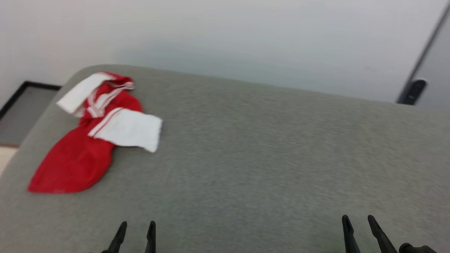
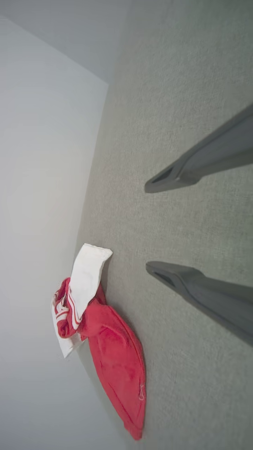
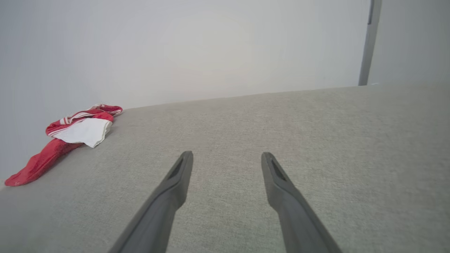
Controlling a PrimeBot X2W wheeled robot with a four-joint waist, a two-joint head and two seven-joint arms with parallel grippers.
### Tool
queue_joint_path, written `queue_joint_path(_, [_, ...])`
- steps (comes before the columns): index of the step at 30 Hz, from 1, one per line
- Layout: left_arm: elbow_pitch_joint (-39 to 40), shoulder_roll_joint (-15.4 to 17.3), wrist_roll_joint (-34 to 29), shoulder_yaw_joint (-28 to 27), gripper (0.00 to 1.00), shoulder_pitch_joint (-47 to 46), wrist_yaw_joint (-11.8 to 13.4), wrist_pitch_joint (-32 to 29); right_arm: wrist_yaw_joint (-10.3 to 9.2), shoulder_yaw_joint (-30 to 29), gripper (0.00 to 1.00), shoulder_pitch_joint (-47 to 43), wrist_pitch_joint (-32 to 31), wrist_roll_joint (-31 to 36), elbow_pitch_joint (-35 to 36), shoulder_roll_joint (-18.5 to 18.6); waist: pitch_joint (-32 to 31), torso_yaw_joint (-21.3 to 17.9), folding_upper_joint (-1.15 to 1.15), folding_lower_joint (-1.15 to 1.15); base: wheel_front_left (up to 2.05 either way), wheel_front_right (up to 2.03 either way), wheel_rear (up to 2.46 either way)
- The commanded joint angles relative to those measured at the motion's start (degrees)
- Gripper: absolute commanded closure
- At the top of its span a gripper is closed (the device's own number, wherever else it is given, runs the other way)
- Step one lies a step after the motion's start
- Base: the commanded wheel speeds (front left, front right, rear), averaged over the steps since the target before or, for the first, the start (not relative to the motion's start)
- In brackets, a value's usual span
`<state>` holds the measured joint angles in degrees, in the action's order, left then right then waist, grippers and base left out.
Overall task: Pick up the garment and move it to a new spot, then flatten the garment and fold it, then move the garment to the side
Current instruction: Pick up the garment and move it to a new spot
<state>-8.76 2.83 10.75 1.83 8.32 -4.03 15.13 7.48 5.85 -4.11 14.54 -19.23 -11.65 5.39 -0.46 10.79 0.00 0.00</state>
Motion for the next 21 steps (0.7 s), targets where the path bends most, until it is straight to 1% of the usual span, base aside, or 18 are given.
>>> queue_joint_path(1, [0.0, 0.1, 0.5, 0.0, 0.0, 0.5, 0.4, 0.0, 0.02, 0.3, 0.0, 0.1, -0.1, 0.1, 0.3, 0.2, -0.2, 7.1, 0.0, 0.0, 0.0, 0.0, 0.0])
queue_joint_path(4, [-0.2, 0.1, 0.5, 0.5, 0.0, 0.5, 0.4, 0.0, 0.02, 0.1, 0.0, -0.2, -0.2, -0.1, 0.5, 0.2, -0.1, 11.7, 0.0, 0.0, 0.0, 0.0, 0.0])
queue_joint_path(5, [-0.2, 0.1, 0.5, 0.5, 0.0, 0.5, 0.4, 0.0, 0.02, 0.1, 0.0, -0.2, -0.2, -0.1, 0.5, 0.2, -0.1, 11.7, 0.0, 0.0, 0.0, 0.0, 0.0])
queue_joint_path(9, [-0.1, 0.1, 1.1, 1.1, 0.0, 0.7, 0.8, 0.0, 0.02, 1.1, 0.0, 0.0, -0.8, 0.3, 0.6, 0.5, 0.2, 17.4, 0.0, 0.0, 0.0, 0.0, 0.0])
queue_joint_path(12, [1.2, 0.1, 2.7, 0.4, 0.0, 1.2, 2.2, 0.0, 0.02, 3.8, 0.0, 2.7, -2.1, 0.8, 1.2, 1.4, 2.2, 18.9, 0.0, 0.0, 0.0, 0.0, 0.0])
queue_joint_path(16, [4.2, 0.1, 5.6, 0.2, 0.0, 2.5, 5.0, 0.0, 0.02, 7.5, 0.0, 6.3, -3.7, -0.1, 0.7, 3.3, 4.5, 20.0, 0.0, 0.0, 0.0, 0.0, 0.0])
queue_joint_path(21, [7.7, 0.1, 8.4, 0.4, 0.0, 4.3, 8.6, 0.0, 0.02, 12.9, 0.0, 11.1, -4.6, -1.8, -1.1, 5.2, 5.8, 20.7, 0.0, 0.0, -0.03, -0.03, -0.03])
